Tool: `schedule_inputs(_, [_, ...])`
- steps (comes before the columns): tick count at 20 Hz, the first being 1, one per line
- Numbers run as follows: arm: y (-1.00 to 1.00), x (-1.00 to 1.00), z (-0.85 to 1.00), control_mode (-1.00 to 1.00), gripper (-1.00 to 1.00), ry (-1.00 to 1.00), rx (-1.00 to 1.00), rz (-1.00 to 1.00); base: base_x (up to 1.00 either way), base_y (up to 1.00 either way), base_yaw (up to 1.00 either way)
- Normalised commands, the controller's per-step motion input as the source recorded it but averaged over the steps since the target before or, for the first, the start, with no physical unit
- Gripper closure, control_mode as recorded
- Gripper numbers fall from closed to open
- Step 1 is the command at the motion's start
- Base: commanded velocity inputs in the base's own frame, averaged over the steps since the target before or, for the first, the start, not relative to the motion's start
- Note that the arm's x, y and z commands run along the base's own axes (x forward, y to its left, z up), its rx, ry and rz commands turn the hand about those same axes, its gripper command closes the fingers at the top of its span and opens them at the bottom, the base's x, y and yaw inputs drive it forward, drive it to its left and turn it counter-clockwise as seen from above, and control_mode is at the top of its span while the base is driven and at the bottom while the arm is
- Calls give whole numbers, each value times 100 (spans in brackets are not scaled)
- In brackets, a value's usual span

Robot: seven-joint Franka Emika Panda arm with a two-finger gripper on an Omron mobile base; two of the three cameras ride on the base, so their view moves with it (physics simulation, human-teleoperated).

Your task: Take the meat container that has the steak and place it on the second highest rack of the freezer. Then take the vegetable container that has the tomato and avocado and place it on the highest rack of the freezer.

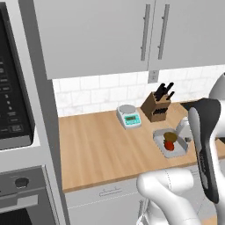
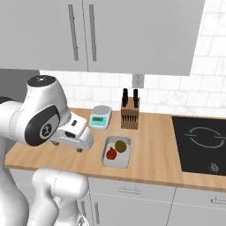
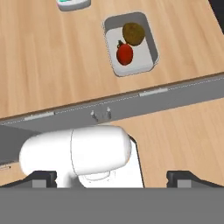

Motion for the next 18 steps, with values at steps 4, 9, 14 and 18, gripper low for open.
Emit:
schedule_inputs(4, [-94, 62, -12, -100, -100, 0, 12, -33, 0, 0, 0])
schedule_inputs(9, [-50, 54, -47, -100, -100, 0, 10, -44, 0, 0, 0])
schedule_inputs(14, [-5, 41, -67, -100, -100, 0, 7, -49, 0, 0, 0])
schedule_inputs(18, [0, 50, -60, -100, -100, 0, 3, -43, 0, 0, 0])
